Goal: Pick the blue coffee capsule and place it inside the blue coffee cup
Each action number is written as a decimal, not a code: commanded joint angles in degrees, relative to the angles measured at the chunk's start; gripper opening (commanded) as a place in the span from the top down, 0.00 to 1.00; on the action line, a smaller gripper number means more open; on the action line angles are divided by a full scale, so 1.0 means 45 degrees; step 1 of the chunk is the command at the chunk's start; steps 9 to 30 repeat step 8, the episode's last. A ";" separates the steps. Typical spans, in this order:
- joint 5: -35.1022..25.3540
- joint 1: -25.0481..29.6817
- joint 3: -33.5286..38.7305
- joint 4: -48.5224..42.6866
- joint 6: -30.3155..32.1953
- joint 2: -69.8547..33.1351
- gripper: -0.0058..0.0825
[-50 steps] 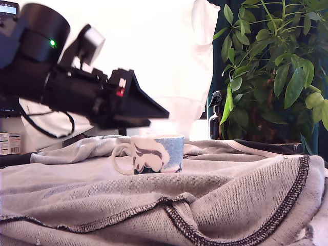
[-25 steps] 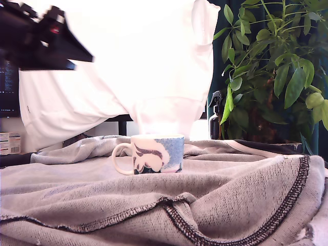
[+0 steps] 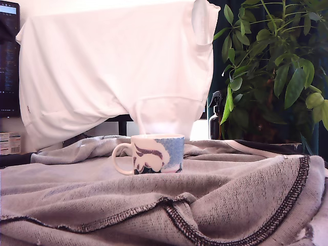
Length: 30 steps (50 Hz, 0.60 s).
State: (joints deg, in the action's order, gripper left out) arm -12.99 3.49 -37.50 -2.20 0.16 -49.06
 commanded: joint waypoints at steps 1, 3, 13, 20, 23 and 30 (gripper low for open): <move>0.0146 -0.0068 -0.0034 -0.0068 -0.0034 0.0102 0.96; 0.0146 -0.0073 -0.0034 -0.0160 -0.0034 0.0165 0.96; 0.0146 -0.0073 -0.0034 -0.0374 -0.0034 0.0248 0.96; 0.0146 -0.0073 -0.0034 -0.0374 -0.0034 0.0248 0.96; 0.0146 -0.0073 -0.0034 -0.0374 -0.0034 0.0248 0.96; 0.0146 -0.0073 -0.0034 -0.0374 -0.0034 0.0248 0.96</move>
